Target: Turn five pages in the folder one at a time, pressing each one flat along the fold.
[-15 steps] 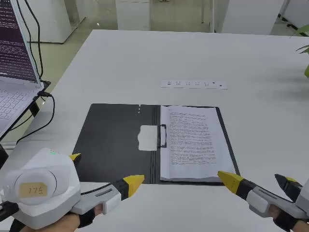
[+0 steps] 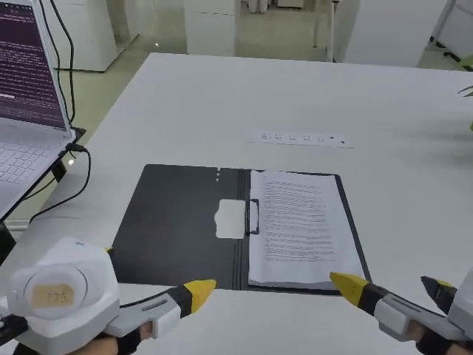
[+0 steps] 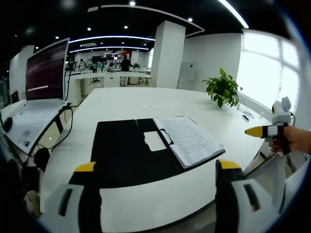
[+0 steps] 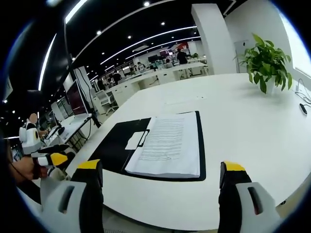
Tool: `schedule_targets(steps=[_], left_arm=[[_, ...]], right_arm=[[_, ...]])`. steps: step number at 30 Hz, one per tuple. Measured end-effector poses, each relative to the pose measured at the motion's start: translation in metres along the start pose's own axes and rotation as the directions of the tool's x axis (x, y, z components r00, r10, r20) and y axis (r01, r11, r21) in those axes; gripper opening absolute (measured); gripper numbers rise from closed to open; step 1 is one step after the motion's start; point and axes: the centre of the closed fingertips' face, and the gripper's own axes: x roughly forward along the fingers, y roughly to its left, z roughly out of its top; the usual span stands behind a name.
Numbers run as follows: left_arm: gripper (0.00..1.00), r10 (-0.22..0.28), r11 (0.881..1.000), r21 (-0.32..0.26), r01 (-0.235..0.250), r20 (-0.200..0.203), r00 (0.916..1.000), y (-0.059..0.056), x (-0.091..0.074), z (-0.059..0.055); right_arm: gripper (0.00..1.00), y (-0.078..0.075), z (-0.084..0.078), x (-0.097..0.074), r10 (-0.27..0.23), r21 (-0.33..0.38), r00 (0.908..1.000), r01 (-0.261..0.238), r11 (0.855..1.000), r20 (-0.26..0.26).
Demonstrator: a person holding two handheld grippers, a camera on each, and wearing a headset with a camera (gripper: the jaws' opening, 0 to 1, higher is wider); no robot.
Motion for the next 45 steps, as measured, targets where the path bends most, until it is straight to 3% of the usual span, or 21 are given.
schedule_targets(steps=[10, 28, 45], left_arm=[[0.99, 0.000, 1.000, 0.030, 0.000, -0.016, 0.9999, 0.000, -0.002, 0.000], [0.99, 0.013, 0.999, 0.029, -0.012, -0.014, 0.9998, 0.005, -0.007, 0.007], [0.99, -0.018, 0.998, 0.054, 0.020, -0.030, 0.9994, 0.000, 0.000, 0.010]], right_arm=[[1.00, -0.008, -0.003, -0.010, -0.036, -0.016, 0.9993, 0.036, 0.999, 0.005], [1.00, -0.004, 0.004, -0.002, -0.032, -0.071, 0.9995, 0.032, 0.997, -0.004], [1.00, -0.012, 0.010, -0.011, -0.063, -0.069, 0.9980, 0.063, 0.996, 0.005]])
